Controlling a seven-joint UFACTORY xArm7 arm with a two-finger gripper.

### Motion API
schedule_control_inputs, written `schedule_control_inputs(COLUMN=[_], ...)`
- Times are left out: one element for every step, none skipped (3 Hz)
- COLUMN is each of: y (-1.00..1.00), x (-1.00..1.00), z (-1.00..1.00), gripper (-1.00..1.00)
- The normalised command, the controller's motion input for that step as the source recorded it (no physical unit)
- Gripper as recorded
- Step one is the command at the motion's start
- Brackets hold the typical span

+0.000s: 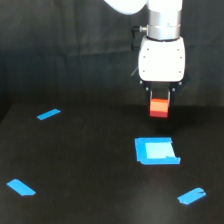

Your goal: Pick up the red object from the table

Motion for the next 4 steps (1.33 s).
schedule_control_inputs(y=[-0.14,-0.15,-0.14,-0.07], x=[-0.03,-0.11,-0.03,-0.01], z=[0.3,0.28,0.35,0.32], gripper=[-1.0,-1.0,-1.0,-1.0])
